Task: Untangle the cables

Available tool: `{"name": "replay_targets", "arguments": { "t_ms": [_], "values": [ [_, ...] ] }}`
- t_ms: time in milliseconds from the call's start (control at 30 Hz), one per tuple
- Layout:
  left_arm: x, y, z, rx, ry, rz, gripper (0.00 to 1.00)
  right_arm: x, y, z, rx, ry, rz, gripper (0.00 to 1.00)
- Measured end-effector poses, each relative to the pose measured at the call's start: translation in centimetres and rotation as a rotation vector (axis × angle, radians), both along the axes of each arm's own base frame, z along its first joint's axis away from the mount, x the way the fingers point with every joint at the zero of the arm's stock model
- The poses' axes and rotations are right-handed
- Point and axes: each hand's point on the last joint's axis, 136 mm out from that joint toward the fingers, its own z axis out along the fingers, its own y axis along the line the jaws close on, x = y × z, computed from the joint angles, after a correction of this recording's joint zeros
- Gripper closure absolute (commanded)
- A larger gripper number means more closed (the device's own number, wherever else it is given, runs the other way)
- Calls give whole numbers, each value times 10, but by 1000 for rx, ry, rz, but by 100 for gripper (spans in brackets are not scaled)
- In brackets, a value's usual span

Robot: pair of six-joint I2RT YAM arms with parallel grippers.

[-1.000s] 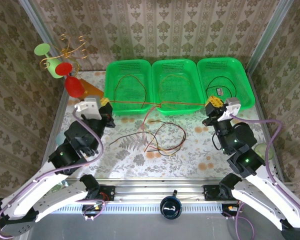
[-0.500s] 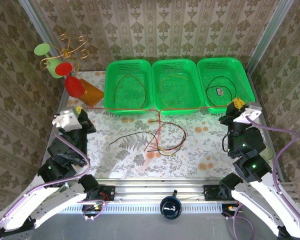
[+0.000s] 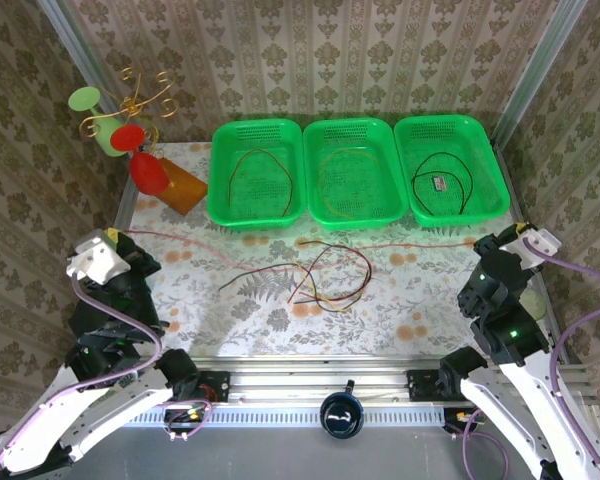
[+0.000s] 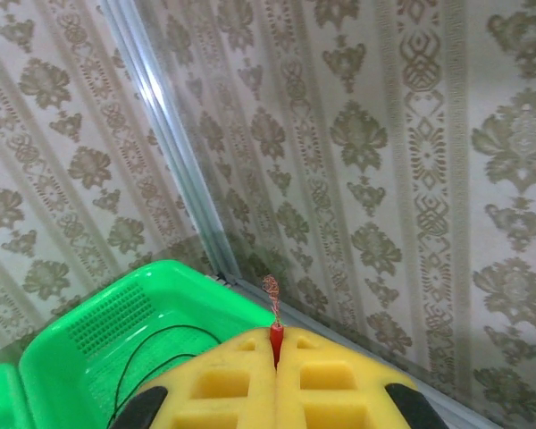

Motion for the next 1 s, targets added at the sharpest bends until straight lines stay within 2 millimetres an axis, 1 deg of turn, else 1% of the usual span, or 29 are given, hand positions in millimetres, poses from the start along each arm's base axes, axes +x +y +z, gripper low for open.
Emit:
{"name": "replay_targets", "arguments": {
  "t_ms": [133,233,300,400,500,667,800,900,1000],
  "values": [
    [-7,13,0,-18,-5,44,100,-7,-7,-3,9,5,-50,100],
    [-9,16,0,-27,-13,46,100,-9,-9,-6,17,9,-65,100],
    [-8,14,0,-30,-18,30,100,-9,-10,-7,20,9,-65,100],
    [-3,3,0,-31,-29,-30,100,-6,-7,-7,34,-3,-45,100],
    [6,-16,1,-7,-22,-105,100,-2,-4,-8,43,-7,-13,100],
    [29,-65,16,60,2,-261,100,4,1,-9,59,-16,30,100],
    [42,-103,30,89,-13,-390,100,5,4,-9,68,-22,53,100],
    [49,-128,44,119,-36,-469,100,5,5,-9,80,-33,68,100],
    [53,-150,68,161,-70,-541,100,6,7,-9,89,-36,82,100]
  ]
}}
